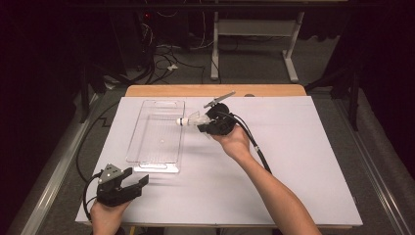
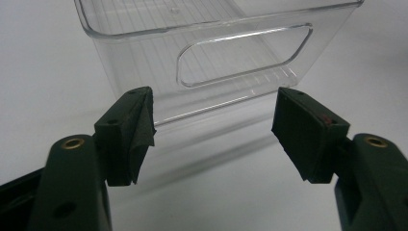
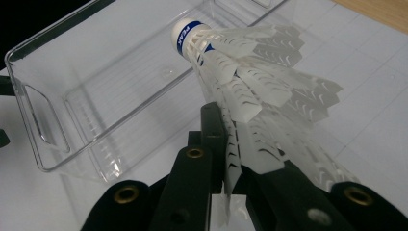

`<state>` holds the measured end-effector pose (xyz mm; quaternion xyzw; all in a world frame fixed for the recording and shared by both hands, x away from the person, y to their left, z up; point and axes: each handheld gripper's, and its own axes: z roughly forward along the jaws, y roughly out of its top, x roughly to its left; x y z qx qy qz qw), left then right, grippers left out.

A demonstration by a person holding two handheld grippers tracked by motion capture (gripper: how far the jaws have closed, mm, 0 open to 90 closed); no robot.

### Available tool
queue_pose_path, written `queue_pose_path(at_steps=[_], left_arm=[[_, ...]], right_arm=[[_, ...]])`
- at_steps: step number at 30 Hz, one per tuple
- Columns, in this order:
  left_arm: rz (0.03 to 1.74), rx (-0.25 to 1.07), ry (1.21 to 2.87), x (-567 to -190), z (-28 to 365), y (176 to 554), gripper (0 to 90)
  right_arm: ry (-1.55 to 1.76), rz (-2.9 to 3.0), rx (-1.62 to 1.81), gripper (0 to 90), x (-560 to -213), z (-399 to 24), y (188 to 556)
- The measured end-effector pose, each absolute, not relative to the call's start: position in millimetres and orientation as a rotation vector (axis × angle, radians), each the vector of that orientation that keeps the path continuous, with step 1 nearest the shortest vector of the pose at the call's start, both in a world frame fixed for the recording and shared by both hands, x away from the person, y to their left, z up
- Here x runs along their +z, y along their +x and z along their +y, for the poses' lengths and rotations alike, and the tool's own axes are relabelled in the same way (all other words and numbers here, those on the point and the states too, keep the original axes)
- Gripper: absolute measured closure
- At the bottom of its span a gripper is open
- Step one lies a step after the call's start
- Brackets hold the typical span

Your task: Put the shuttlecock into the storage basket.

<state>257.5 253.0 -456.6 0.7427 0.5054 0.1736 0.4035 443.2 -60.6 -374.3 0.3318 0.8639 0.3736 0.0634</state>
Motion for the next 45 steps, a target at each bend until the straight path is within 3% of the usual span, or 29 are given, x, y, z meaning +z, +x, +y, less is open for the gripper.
queue_pose_path(at_steps=[20,45], left_arm=[[1.275,0.453,1.889,-457,253,257,31.8],[1.233,0.435,1.916,-456,249,257,31.8]], right_arm=[[0.957,2.623,1.147,89.6,-362,-26,458],[0.974,2.651,1.13,89.6,-372,12,468]])
